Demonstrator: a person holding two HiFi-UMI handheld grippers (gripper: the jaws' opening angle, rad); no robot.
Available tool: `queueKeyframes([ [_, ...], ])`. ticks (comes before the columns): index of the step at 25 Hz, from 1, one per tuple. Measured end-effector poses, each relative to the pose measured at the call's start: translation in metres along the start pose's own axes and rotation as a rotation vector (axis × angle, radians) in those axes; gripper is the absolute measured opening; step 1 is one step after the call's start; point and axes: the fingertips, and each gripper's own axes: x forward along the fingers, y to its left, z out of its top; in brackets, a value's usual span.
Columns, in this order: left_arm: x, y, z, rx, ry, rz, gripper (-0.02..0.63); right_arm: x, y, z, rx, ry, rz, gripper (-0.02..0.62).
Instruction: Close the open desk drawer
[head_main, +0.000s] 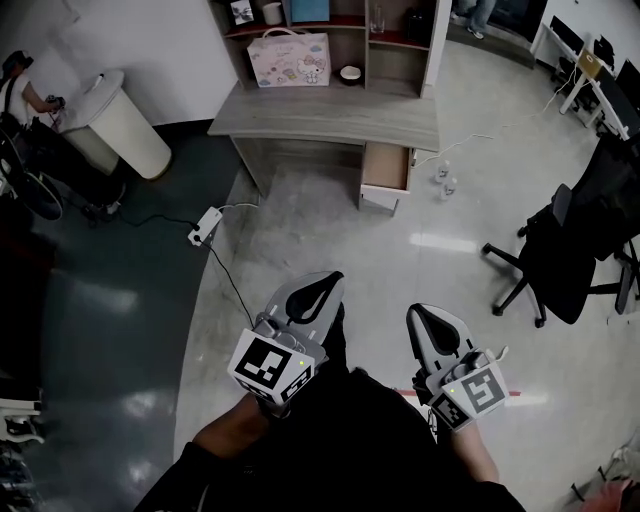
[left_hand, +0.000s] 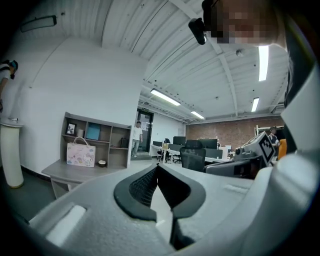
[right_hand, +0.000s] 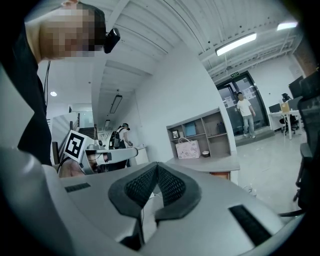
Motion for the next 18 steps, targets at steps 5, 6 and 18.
queueKeyframes([
  [5, 0.042, 0.057, 0.0, -0.018, 0.007, -0.001, 0.008, 0.057, -0.036, 0.009, -0.01, 0.015, -0.01, 0.012],
  [6, 0.05, 0.071, 0.0, -0.02, 0.01, -0.003, 0.008, 0.071, -0.042, 0.011, -0.009, 0.016, -0.008, 0.012],
  [18, 0.157, 0.229, 0.004, -0.022, 0.054, -0.045, 0.008, 0.236, -0.114, 0.03, 0.1, 0.033, -0.045, 0.012],
])
